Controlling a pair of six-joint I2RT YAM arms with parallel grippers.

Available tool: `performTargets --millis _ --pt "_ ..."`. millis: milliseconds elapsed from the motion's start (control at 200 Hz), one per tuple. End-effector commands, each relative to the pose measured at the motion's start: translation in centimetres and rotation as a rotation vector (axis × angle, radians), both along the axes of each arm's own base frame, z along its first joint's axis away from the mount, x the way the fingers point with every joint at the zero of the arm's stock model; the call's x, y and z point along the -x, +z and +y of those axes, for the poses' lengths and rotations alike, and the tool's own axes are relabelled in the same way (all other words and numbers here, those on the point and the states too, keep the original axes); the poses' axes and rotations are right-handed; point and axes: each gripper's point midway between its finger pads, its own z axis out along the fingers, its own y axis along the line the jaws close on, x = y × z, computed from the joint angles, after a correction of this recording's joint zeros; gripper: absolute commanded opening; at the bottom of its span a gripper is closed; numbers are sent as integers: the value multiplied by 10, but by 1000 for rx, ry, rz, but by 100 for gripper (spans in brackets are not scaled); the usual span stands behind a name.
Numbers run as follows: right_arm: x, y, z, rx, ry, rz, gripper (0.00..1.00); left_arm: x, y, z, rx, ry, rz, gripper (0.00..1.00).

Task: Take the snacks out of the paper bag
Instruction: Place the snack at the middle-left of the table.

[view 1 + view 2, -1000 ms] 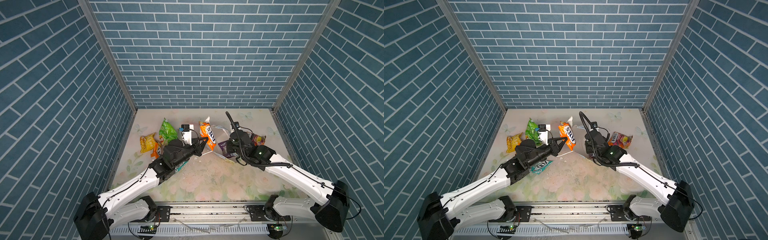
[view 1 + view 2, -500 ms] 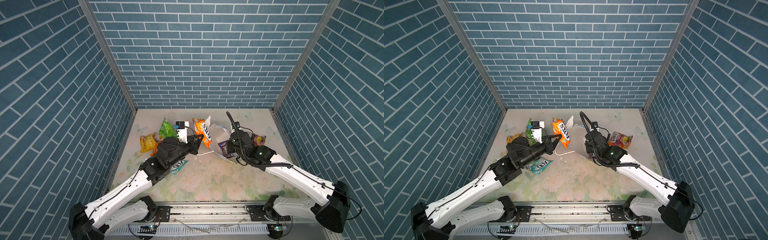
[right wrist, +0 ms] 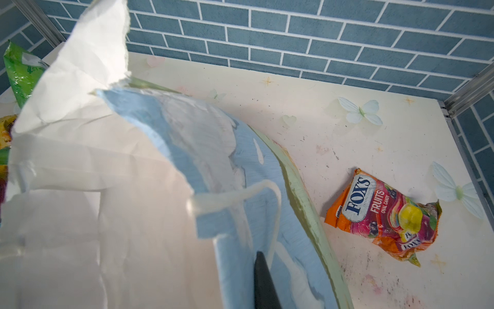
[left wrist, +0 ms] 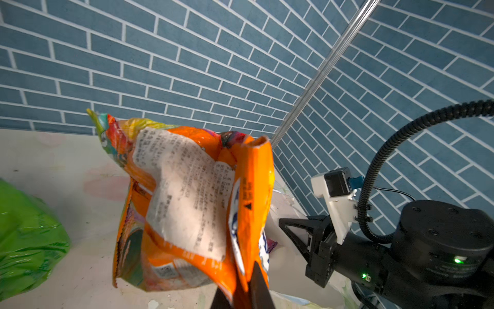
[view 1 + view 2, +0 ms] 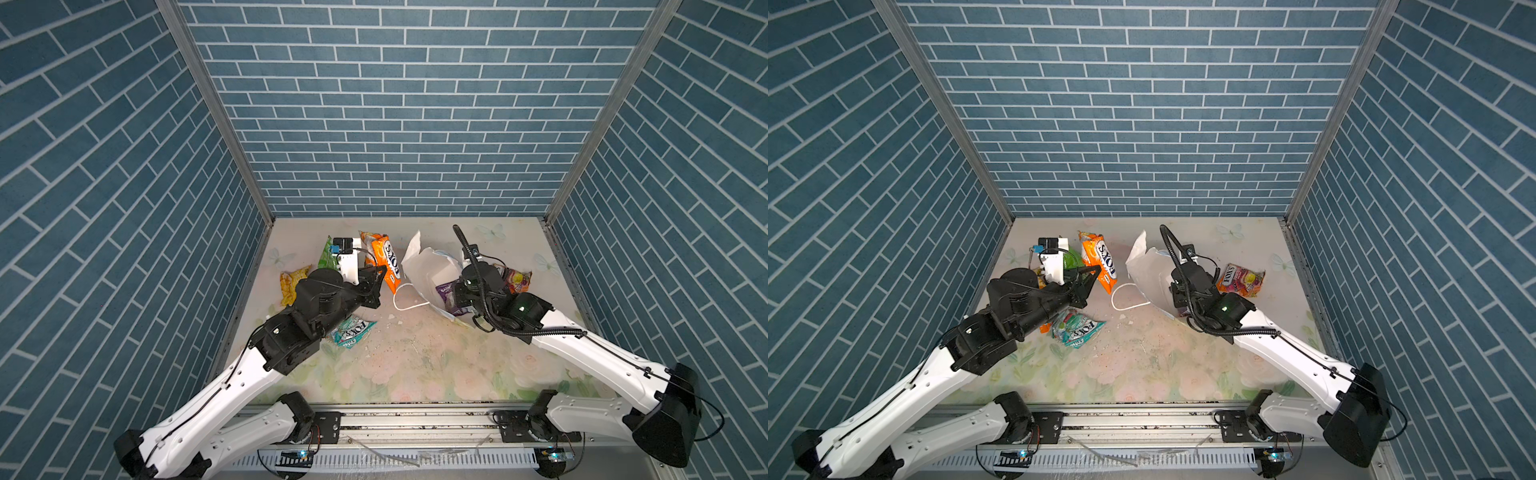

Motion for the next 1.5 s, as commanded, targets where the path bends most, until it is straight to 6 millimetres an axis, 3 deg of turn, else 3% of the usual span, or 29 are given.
performTargets --millis 0,445,705,1130,1495 --pt "0 12 -5 7 1 -36 0 4 11 29 -61 83 -32 0" --pt "-1 16 -4 1 8 -56 0 32 6 118 -228 321 -36 0" --pt "-2 18 -3 0 14 -69 0 51 -14 157 -272 434 -6 0" --pt "-4 15 -1 12 22 -72 0 59 -46 193 -388 569 36 0" --pt "-5 11 1 18 21 -67 0 43 -73 181 -397 542 101 0"
